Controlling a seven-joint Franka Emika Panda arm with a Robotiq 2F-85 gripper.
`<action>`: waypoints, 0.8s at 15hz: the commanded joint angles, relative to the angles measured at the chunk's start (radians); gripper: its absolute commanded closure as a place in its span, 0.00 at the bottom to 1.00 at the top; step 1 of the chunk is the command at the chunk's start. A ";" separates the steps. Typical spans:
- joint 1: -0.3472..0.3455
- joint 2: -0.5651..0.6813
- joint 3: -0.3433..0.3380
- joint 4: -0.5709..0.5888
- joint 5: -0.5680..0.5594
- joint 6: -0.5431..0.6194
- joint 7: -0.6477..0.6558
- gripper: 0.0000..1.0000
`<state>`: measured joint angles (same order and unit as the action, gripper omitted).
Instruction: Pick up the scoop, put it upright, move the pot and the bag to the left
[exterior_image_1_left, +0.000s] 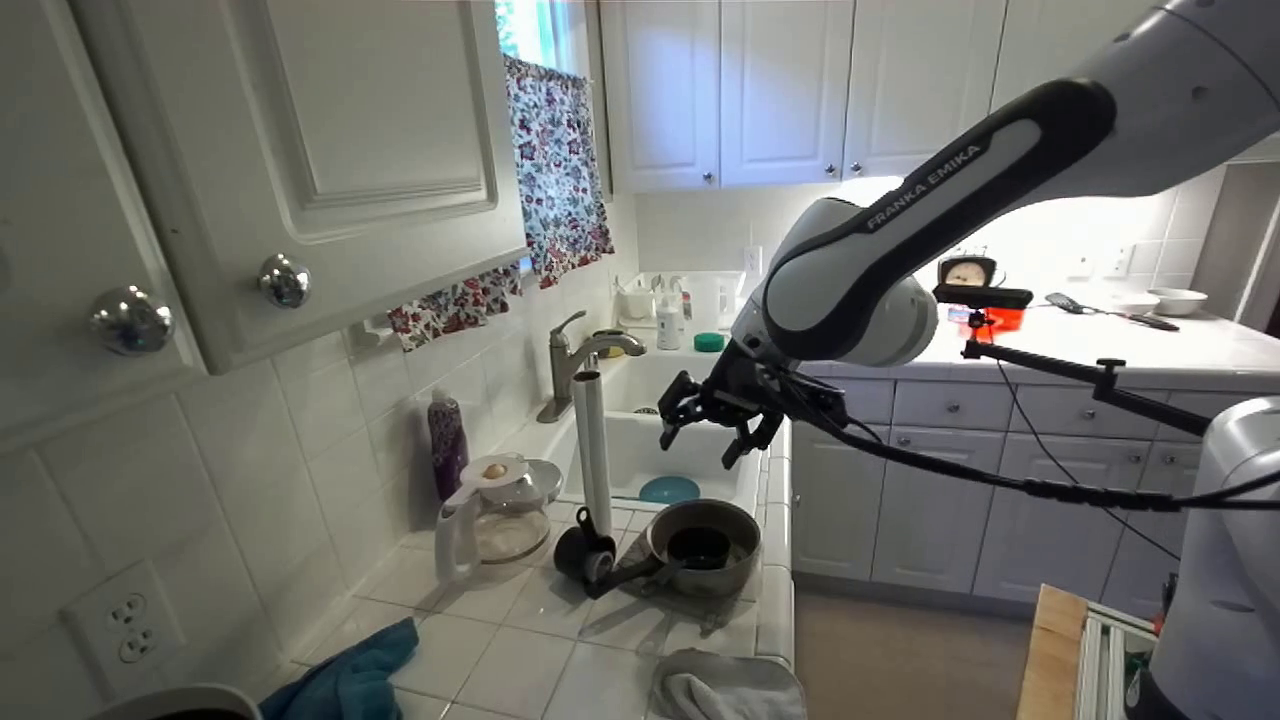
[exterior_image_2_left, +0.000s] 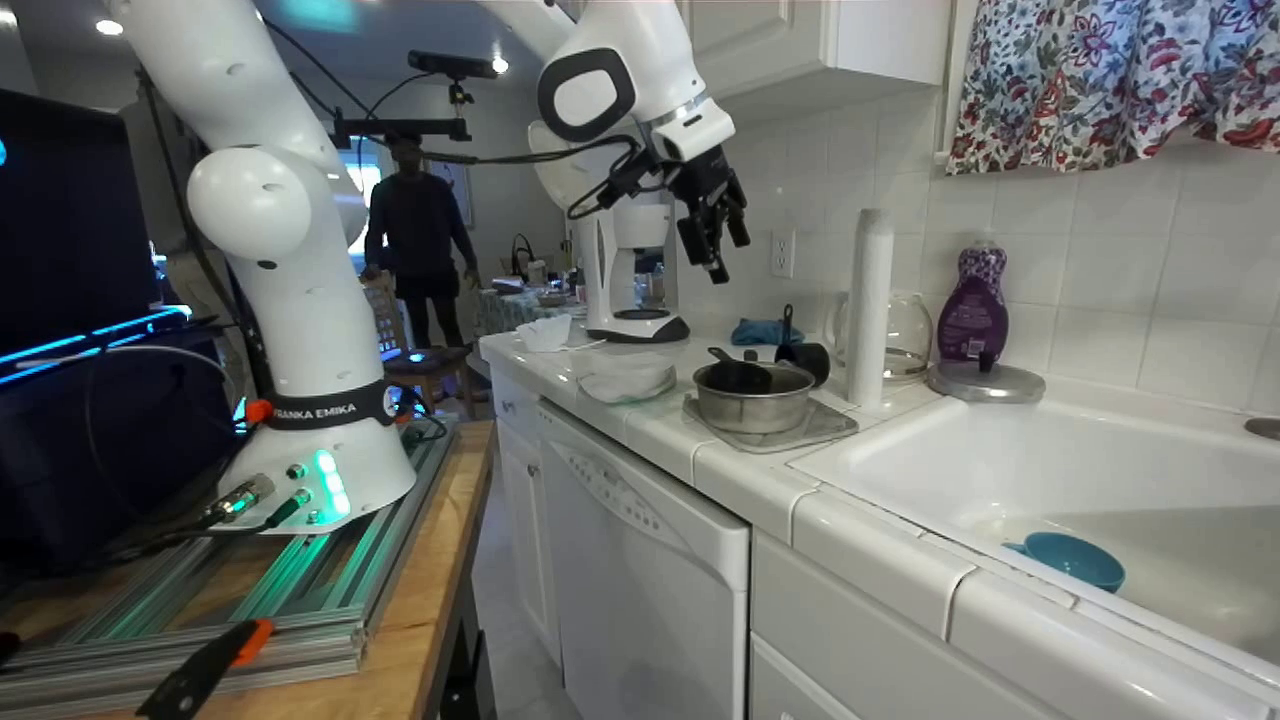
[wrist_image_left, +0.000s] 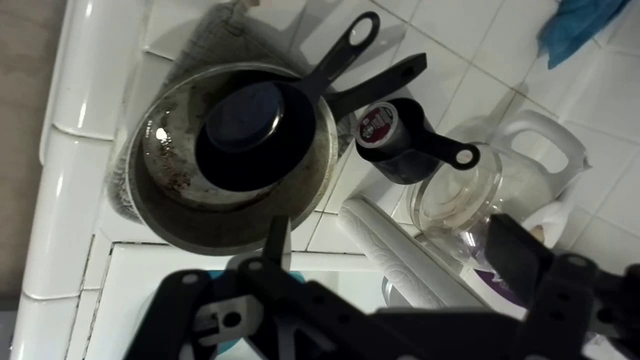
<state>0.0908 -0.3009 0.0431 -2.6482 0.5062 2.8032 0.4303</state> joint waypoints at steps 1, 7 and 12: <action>0.016 0.119 0.035 0.072 0.082 0.107 0.127 0.00; 0.003 0.109 0.037 0.061 0.042 0.090 0.124 0.00; 0.038 0.218 0.074 0.112 0.097 0.205 0.222 0.00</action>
<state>0.1036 -0.1644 0.0914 -2.5860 0.5536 2.9435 0.6023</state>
